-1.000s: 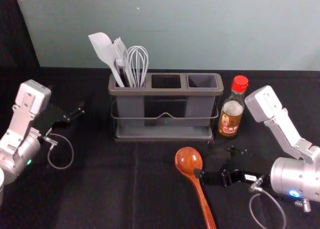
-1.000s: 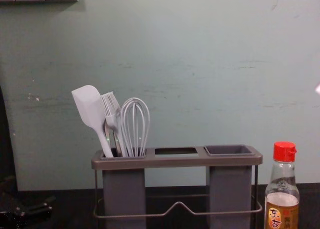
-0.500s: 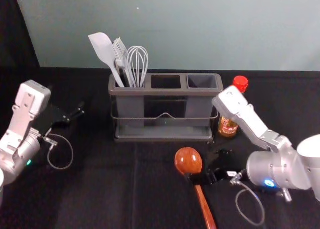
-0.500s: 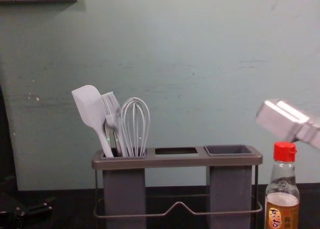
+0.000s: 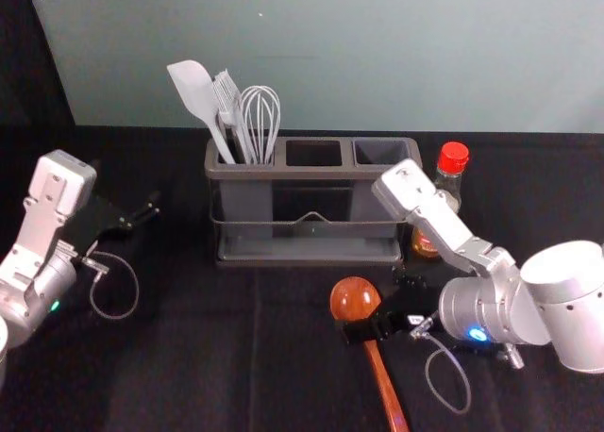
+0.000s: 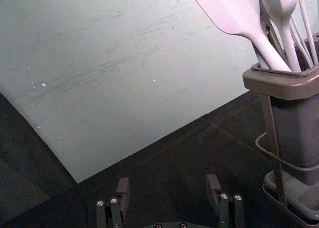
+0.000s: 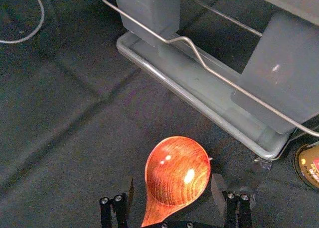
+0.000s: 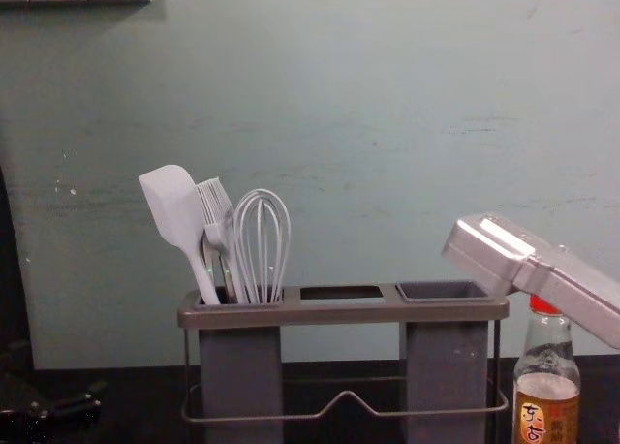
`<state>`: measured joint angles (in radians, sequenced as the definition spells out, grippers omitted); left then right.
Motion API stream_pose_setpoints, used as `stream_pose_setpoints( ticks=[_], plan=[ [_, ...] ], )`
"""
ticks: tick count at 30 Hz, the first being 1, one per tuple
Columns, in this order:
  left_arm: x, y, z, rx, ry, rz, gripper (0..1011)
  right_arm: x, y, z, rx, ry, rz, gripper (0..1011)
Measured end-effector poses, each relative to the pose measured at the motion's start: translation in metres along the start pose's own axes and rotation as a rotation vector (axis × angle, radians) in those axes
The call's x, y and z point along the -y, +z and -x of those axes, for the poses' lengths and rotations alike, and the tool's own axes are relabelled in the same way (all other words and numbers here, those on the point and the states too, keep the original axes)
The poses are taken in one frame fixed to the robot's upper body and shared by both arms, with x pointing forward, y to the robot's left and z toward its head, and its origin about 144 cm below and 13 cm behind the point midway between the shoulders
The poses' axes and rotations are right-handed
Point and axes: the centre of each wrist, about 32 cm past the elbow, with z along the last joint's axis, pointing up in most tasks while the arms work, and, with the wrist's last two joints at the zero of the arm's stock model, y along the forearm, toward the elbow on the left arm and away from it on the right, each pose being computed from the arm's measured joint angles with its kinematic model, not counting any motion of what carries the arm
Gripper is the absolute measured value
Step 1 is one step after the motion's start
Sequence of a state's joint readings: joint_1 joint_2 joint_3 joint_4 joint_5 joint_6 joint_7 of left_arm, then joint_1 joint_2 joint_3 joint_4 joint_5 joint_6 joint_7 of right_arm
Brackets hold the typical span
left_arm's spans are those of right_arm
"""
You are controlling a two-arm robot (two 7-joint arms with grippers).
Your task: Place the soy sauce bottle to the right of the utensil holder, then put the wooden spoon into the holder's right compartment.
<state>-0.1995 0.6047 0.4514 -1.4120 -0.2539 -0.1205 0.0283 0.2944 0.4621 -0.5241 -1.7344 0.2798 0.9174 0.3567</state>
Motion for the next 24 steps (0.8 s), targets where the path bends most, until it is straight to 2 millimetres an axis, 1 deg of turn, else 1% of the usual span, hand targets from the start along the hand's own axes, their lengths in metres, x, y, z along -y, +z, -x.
stream_pose_setpoints(
  ticks=[16, 24],
  plan=[
    [0.000, 0.000, 0.000, 0.000, 0.000, 0.000, 1005, -0.007, 0.011, 0.009, 0.028, -0.040, 0.037, 1002],
    [0.000, 0.000, 0.000, 0.000, 0.000, 0.000, 1005, -0.010, 0.018, 0.011, 0.033, -0.042, 0.060, 1002]
  ],
)
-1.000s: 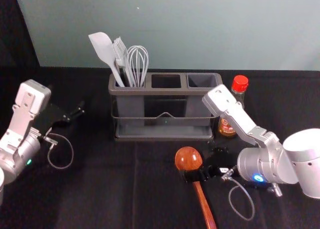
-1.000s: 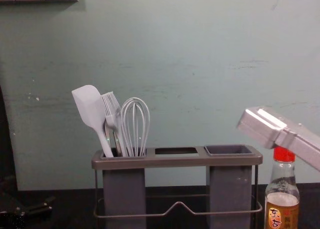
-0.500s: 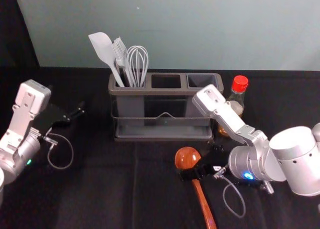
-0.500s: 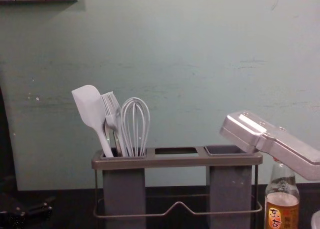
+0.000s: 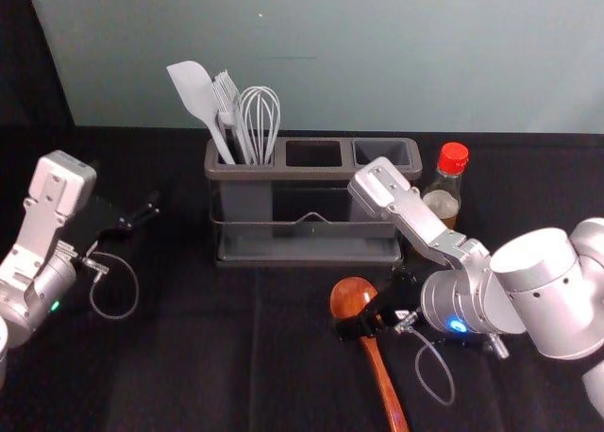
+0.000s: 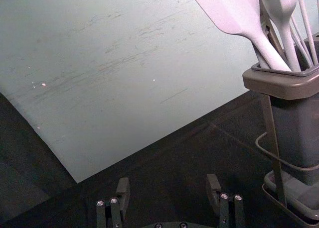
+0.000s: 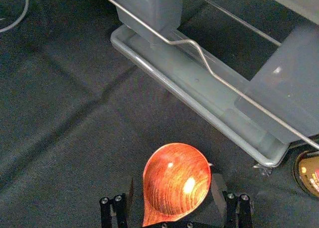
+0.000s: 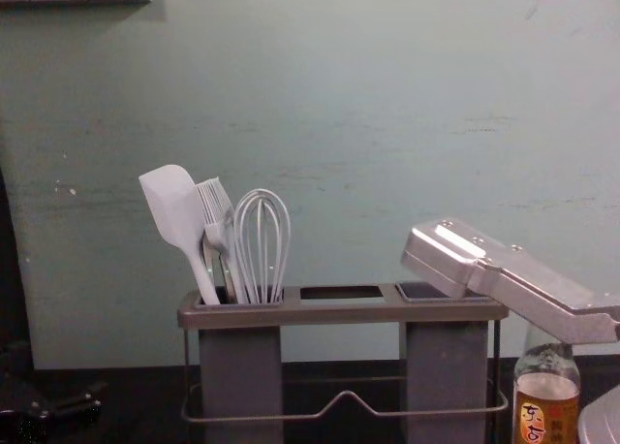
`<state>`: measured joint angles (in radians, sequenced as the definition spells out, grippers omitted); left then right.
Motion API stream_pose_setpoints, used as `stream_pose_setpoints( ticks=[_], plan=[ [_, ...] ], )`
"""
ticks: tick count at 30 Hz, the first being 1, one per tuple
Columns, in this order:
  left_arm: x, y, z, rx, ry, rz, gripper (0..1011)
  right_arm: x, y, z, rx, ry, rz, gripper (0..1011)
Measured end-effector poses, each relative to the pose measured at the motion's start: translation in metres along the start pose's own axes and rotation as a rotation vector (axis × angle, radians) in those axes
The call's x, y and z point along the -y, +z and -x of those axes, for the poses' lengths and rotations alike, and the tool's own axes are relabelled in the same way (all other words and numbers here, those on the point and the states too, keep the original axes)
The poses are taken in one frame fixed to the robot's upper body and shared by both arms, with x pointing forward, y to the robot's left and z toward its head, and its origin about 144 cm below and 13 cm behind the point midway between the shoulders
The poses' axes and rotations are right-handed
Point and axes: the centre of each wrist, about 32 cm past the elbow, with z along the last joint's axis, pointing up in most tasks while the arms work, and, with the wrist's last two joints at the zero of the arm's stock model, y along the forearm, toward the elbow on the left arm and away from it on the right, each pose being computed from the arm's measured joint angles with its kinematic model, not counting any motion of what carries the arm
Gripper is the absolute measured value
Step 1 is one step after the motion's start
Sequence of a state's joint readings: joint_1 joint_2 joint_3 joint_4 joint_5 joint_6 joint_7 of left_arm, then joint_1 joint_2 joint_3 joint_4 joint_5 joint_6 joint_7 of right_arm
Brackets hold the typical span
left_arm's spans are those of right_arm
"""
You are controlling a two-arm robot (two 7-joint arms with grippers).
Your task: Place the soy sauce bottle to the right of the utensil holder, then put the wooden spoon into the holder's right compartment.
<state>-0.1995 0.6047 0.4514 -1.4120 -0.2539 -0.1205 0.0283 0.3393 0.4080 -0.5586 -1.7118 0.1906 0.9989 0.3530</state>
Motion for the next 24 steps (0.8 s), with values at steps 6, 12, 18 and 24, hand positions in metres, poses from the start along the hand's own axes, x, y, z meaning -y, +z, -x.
stream_pose_setpoints(
  ticks=[6, 12, 18, 24],
  plan=[
    [0.000, 0.000, 0.000, 0.000, 0.000, 0.000, 1005, -0.003, 0.004, 0.000, -0.002, 0.003, 0.008, 1003],
    [0.000, 0.000, 0.000, 0.000, 0.000, 0.000, 1005, -0.007, 0.007, 0.001, -0.001, 0.004, 0.014, 1003],
    [0.000, 0.000, 0.000, 0.000, 0.000, 0.000, 1005, -0.010, 0.008, 0.001, -0.003, 0.004, 0.017, 1003],
    [0.000, 0.000, 0.000, 0.000, 0.000, 0.000, 1005, -0.014, 0.009, 0.001, -0.001, 0.005, 0.023, 1002]
  ],
)
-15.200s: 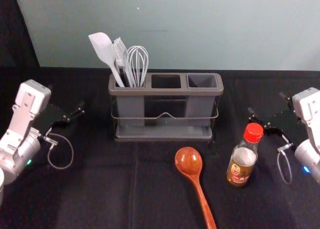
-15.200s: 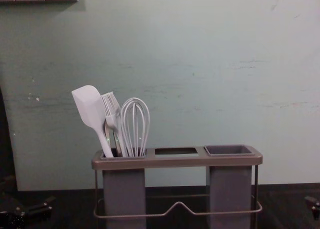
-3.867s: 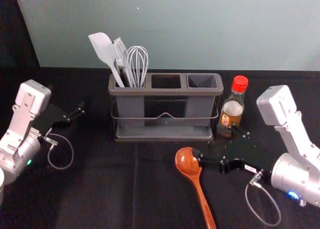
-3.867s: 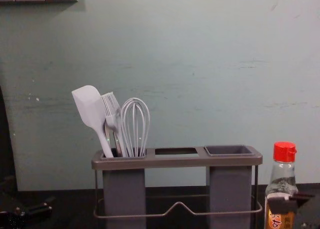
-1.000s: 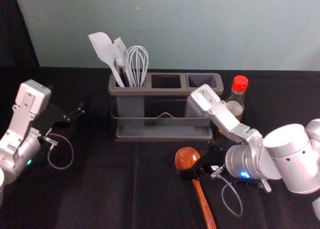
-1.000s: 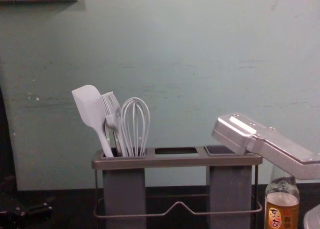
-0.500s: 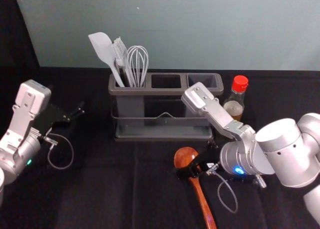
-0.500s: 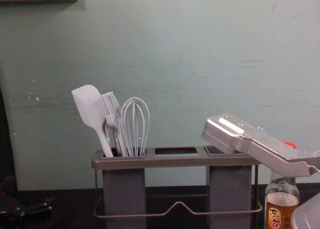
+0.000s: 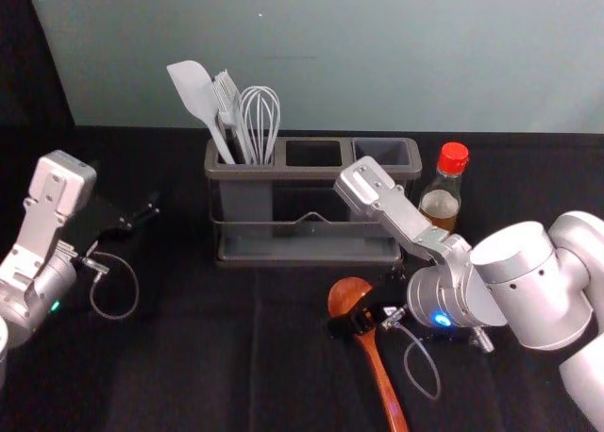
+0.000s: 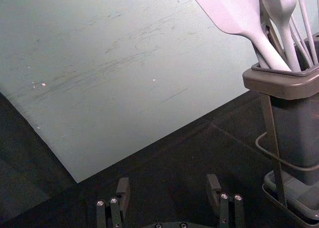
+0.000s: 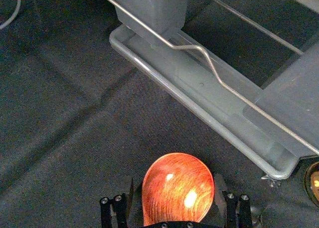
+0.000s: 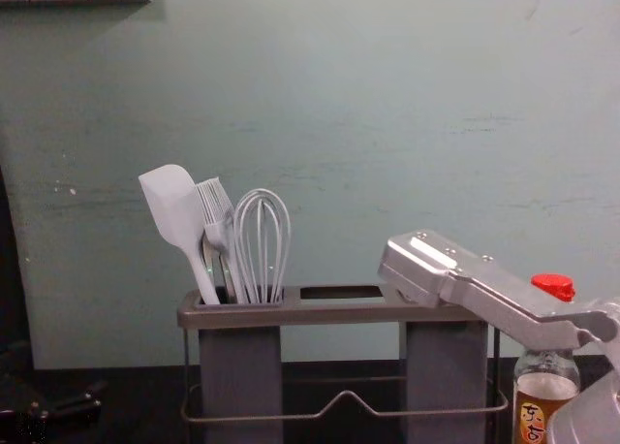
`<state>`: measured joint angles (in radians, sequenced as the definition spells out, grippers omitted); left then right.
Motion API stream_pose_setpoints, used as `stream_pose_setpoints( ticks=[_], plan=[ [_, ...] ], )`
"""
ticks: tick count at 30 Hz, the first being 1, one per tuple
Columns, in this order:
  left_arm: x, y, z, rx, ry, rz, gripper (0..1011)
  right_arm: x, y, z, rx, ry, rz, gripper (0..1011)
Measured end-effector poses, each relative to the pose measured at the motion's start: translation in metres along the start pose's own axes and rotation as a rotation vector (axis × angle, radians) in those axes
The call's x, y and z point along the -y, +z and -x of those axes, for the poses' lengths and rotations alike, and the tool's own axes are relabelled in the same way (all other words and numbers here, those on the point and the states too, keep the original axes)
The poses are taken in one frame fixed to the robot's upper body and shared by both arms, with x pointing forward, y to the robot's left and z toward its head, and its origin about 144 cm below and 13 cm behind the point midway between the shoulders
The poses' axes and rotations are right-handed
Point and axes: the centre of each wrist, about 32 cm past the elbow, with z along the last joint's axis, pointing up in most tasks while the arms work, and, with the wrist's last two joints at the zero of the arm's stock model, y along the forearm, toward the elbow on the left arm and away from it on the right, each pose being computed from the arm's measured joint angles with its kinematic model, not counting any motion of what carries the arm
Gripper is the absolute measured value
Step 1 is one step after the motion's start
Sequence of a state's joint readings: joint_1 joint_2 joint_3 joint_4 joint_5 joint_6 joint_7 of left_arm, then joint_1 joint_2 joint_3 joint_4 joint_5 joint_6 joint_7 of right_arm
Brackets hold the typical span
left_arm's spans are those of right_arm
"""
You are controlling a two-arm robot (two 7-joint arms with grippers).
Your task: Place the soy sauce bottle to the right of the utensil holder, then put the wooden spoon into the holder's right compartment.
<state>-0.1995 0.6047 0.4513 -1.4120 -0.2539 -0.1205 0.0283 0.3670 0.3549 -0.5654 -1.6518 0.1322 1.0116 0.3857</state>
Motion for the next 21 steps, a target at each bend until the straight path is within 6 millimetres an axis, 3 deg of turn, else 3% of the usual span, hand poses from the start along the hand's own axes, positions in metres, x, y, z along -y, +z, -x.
stream_pose_setpoints(
  ticks=[21],
  plan=[
    [0.0000, 0.0000, 0.0000, 0.000, 0.000, 0.000, 1005, -0.0060, -0.0024, 0.0004, 0.008, -0.005, -0.002, 997]
  ],
)
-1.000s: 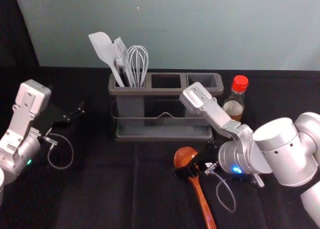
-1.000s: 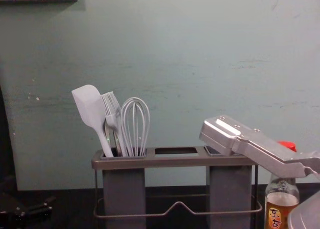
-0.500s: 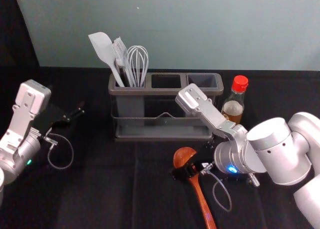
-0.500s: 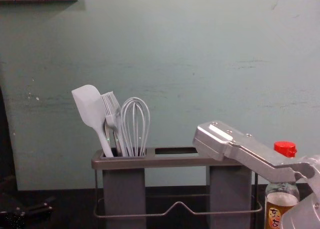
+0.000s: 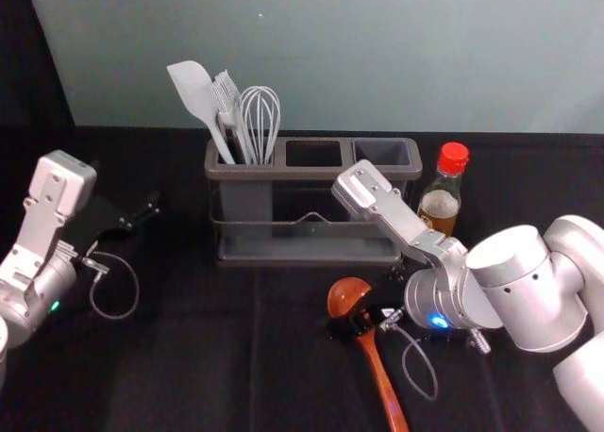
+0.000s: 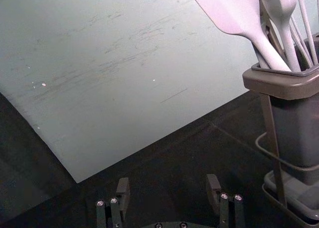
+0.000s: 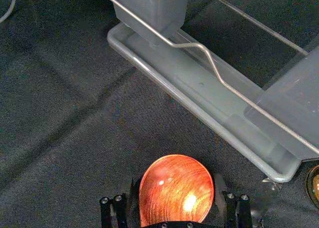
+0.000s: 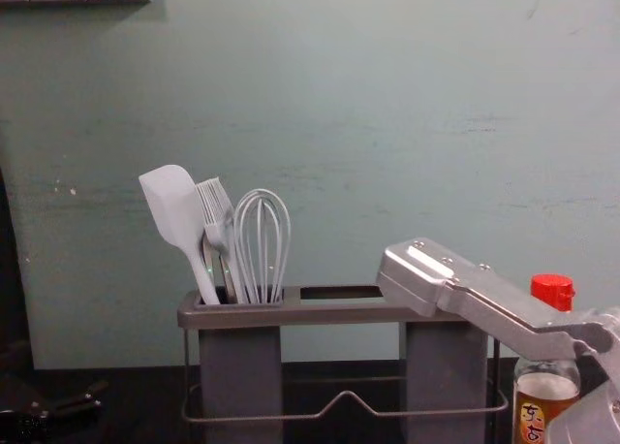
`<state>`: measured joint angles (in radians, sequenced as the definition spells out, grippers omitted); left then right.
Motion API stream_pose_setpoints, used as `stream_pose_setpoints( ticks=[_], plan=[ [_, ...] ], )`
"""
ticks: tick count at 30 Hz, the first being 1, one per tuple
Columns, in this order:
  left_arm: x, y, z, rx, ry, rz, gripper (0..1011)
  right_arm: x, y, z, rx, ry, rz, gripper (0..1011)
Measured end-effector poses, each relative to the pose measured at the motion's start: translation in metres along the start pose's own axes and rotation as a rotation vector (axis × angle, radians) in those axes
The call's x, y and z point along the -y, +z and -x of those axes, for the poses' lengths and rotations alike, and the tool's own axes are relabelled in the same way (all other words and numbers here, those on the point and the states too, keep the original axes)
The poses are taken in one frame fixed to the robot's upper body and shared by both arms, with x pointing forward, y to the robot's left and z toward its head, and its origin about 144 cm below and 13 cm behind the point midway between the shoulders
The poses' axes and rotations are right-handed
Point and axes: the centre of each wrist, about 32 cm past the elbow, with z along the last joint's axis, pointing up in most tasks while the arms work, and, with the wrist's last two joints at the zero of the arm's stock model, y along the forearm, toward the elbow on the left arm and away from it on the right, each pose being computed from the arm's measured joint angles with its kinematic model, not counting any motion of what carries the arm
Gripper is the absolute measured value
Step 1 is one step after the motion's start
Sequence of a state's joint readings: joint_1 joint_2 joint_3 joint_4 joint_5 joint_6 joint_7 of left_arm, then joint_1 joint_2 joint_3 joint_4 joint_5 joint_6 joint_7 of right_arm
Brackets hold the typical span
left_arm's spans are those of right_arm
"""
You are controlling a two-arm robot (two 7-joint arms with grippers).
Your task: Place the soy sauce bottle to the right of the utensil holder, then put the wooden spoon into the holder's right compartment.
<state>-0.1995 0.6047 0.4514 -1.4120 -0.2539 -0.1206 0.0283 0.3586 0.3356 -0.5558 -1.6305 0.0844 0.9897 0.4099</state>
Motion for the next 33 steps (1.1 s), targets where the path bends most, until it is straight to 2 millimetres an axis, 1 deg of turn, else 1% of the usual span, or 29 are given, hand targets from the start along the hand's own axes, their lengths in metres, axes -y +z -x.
stream_pose_setpoints(
  ticks=[3, 5, 6, 7, 14, 19, 29, 33],
  plan=[
    [0.000, 0.000, 0.000, 0.000, 0.000, 0.000, 1005, 0.000, -0.001, -0.001, -0.002, -0.001, -0.003, 967],
    [0.000, 0.000, 0.000, 0.000, 0.000, 0.000, 1005, 0.000, -0.001, -0.001, -0.003, 0.001, -0.004, 915],
    [0.000, 0.000, 0.000, 0.000, 0.000, 0.000, 1005, 0.000, -0.002, -0.001, -0.004, 0.001, -0.005, 907],
    [0.000, 0.000, 0.000, 0.000, 0.000, 0.000, 1005, 0.001, -0.002, -0.001, -0.005, 0.000, -0.005, 863],
    [0.000, 0.000, 0.000, 0.000, 0.000, 0.000, 1005, 0.002, -0.003, -0.002, -0.009, -0.001, -0.009, 856],
    [0.000, 0.000, 0.000, 0.000, 0.000, 0.000, 1005, 0.008, -0.004, -0.002, -0.008, 0.000, -0.021, 856],
    [0.000, 0.000, 0.000, 0.000, 0.000, 0.000, 1005, 0.029, -0.007, 0.003, 0.006, -0.005, -0.077, 856],
    [0.000, 0.000, 0.000, 0.000, 0.000, 0.000, 1005, 0.041, -0.013, 0.005, 0.006, -0.013, -0.122, 856]
  ],
)
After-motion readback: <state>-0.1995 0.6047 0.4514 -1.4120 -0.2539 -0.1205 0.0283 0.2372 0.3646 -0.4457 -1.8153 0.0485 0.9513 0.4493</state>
